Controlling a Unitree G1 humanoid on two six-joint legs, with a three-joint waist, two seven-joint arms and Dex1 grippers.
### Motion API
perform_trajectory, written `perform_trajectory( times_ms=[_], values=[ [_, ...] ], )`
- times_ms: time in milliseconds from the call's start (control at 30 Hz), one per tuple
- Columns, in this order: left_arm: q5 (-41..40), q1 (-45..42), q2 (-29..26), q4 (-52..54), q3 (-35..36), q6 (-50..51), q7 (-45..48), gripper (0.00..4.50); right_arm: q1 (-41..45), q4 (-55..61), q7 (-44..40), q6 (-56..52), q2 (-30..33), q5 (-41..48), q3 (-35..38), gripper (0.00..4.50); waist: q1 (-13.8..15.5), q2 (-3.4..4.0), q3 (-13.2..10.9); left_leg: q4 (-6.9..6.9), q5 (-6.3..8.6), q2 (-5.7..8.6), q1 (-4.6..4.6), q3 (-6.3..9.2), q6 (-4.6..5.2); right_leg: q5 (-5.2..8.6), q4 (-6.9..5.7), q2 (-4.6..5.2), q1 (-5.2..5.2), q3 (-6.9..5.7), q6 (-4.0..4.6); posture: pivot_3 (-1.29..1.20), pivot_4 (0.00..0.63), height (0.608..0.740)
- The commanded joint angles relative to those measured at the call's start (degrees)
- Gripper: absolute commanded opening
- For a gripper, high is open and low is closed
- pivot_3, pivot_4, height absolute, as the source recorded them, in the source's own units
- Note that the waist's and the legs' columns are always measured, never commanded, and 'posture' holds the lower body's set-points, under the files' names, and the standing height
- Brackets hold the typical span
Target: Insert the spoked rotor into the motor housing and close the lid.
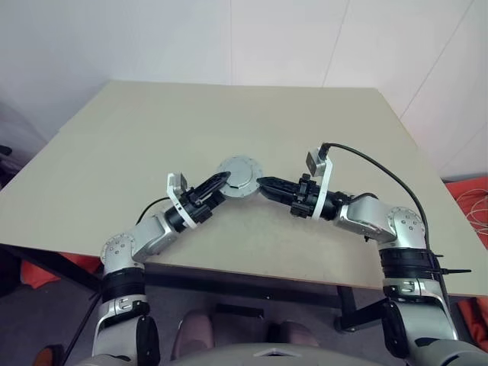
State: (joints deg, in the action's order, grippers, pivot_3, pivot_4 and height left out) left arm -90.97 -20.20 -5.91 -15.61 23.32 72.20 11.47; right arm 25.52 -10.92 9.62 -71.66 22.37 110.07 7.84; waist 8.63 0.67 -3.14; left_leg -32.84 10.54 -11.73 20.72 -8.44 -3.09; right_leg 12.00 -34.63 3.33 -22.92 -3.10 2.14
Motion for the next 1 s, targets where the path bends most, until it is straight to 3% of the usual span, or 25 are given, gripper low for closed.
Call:
perform_trajectory(
  times_ms=[33, 200, 533, 700, 800, 1000],
  values=[
    [-1.85, -0.99, -0.3, 2.15, -0.73, -0.14, 1.67, 2.04, 0.79, 3.69, -1.65, 3.1, -1.27, 2.93, 0.71, 1.08, 0.0, 0.0, 0.0, -0.01, 0.0, 0.0, 0.02, 0.0, 0.0, -0.01, 0.0, 0.0, -0.01, 0.0, -0.01, 0.0, 0.0, 0.74],
    [-1.81, -1.09, -0.64, 1.96, -1.2, -0.45, 1.94, 2.04, 0.13, 3.64, -2.71, 4.12, -1.09, 0.3, 0.4, 1.08, 0.01, -0.01, 0.01, -0.15, 0.01, 0.0, 0.14, 0.03, 0.02, -0.03, -0.01, 0.01, -0.03, 0.0, -0.06, 0.0, 0.0, 0.74],
    [-2.44, -0.7, -1.43, 2.42, -1.44, -1.59, 1.91, 2.04, -2.26, 1.45, -1.39, 5.8, -1.97, -1.99, -0.93, 4.5, 0.02, -0.02, 0.01, -0.2, 0.02, 0.0, 0.19, 0.04, 0.03, -0.07, -0.06, 0.02, -0.05, 0.0, -0.1, 0.0, 0.0, 0.74],
    [-2.84, 0.0, -2.35, 3.55, 0.21, -3.95, 1.18, 2.04, -3.62, -1.22, -0.63, 5.74, -0.65, -5.49, -0.25, 4.5, -0.01, -0.02, 0.01, -0.23, 0.02, 0.0, 0.22, 0.04, 0.03, -0.07, -0.05, 0.04, -0.05, 0.0, -0.1, 0.0, 0.0, 0.74],
    [2.22, -0.44, -2.28, 5.51, 1.69, -11.28, -0.19, 2.04, -3.21, 0.01, -1.78, 5.16, 1.05, -7.69, 0.32, 4.5, 0.03, -0.03, 0.01, -0.24, 0.02, 0.0, 0.22, 0.04, 0.03, -0.07, -0.06, 0.02, -0.07, 0.0, -0.11, 0.0, 0.0, 0.74],
    [2.85, -4.88, -0.42, 6.34, 6.39, -22.77, -9.17, 2.04, -0.23, 7.29, -11.47, 2.48, 7.38, -20.35, -2.81, 4.5, 0.02, -0.07, -0.01, -0.42, 0.01, 0.06, 0.31, 0.05, 0.03, -0.15, -0.04, 0.02, -0.06, -0.02, -0.24, 0.0, 0.0, 0.74]
  ],
)
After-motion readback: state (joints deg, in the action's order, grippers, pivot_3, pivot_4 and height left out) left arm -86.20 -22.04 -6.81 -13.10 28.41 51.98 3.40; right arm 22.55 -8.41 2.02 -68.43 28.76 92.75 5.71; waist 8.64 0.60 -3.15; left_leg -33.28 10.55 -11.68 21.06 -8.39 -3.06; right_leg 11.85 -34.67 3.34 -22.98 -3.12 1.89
